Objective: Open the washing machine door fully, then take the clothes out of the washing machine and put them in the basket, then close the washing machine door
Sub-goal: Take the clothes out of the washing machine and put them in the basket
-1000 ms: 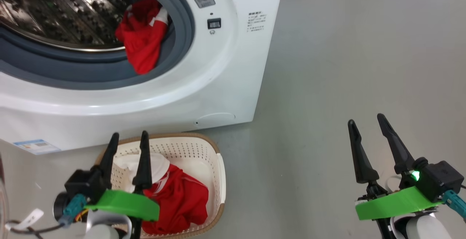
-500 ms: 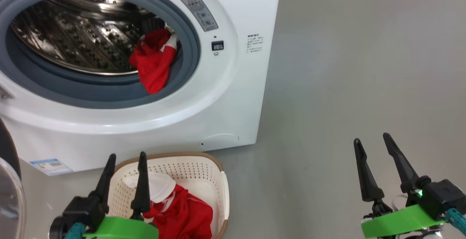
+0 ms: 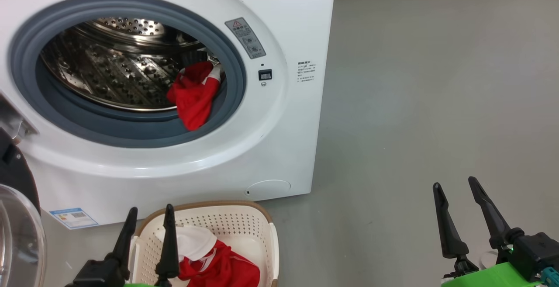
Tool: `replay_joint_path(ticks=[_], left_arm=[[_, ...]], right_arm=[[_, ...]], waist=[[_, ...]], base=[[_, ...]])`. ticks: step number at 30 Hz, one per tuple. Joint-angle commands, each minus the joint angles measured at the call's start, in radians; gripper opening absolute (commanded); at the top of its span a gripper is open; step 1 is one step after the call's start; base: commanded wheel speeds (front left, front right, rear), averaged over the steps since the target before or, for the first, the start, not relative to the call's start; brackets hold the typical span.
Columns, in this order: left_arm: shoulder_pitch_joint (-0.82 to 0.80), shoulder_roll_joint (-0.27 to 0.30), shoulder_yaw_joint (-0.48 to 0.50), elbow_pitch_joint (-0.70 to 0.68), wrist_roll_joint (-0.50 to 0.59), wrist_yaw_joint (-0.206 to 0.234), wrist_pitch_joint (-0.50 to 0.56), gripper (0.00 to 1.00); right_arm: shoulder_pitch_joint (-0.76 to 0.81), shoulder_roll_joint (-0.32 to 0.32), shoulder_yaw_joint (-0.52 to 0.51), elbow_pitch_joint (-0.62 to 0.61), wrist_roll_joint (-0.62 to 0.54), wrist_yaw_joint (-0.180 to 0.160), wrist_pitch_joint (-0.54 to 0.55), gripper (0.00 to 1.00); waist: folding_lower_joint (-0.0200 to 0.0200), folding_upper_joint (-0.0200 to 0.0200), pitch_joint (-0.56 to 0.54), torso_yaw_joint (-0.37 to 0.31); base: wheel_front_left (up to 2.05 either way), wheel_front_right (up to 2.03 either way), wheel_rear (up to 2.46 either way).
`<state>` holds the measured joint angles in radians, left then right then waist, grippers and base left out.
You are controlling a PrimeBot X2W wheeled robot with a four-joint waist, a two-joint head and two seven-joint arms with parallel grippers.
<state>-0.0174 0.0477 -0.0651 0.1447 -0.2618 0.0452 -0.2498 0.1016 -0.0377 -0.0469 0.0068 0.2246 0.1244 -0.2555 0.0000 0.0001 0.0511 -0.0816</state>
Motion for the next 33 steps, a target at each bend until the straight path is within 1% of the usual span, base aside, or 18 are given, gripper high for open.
replay_joint_path(ticks=[1,17,33], left_arm=[[-0.006,0.004,0.037,-0.031,0.011,0.01,-0.012,1.0],[0.046,0.004,0.027,-0.029,-0.003,0.011,-0.012,1.0],[0.05,0.003,0.018,-0.015,-0.018,0.012,-0.012,1.0]], right_arm=[[-0.007,-0.013,0.02,-0.03,-0.013,0.006,-0.006,1.0],[0.043,-0.013,0.012,-0.04,-0.029,0.006,-0.006,1.0],[0.056,-0.013,0.009,-0.048,-0.032,0.006,-0.006,1.0]], waist=[[0.0,-0.0001,-0.003,0.002],[0.0,-0.0001,-0.059,-0.005],[0.0,-0.0001,-0.059,-0.012]], base=[[0.0,0.0,0.0],[0.0,0.0,0.0],[0.0,0.0,0.0]])
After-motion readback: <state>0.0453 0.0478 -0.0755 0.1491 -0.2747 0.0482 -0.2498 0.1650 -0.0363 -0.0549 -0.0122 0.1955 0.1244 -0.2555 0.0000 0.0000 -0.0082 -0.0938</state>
